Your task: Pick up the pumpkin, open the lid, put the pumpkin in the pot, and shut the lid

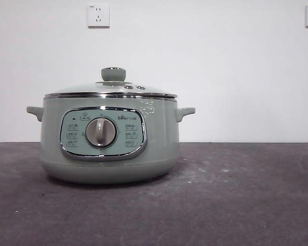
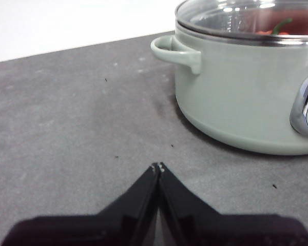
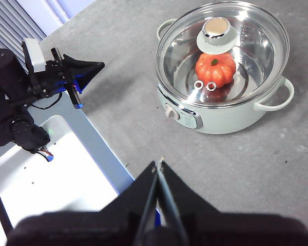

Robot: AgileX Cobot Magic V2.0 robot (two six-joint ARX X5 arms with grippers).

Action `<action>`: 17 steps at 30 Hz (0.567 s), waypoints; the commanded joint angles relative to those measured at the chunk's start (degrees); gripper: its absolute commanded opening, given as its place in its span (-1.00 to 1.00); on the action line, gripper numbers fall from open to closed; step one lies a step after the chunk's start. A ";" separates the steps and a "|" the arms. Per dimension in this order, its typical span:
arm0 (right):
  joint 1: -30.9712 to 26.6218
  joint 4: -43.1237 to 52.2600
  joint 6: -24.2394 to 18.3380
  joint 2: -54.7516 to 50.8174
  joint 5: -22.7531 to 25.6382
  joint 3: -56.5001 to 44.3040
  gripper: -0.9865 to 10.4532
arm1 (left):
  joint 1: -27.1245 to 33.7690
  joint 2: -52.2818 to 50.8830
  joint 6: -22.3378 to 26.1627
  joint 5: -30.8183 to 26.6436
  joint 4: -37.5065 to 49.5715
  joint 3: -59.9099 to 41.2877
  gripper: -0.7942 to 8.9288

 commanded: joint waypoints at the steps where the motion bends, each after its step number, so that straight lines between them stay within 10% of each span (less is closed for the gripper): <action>1: 0.04 -0.61 0.33 -0.15 0.00 -0.09 -0.83 | 0.17 -0.17 -0.31 0.00 -0.46 -0.90 -0.84; 12: -3.43 -0.37 -9.86 -1.84 8.41 -0.07 -0.83 | 0.17 -0.17 -0.31 0.00 -0.61 -0.90 -0.84; 17: -11.26 3.74 -10.49 -6.16 2.97 -0.33 -0.83 | 0.17 -0.17 -0.31 0.00 -0.63 -0.90 -0.84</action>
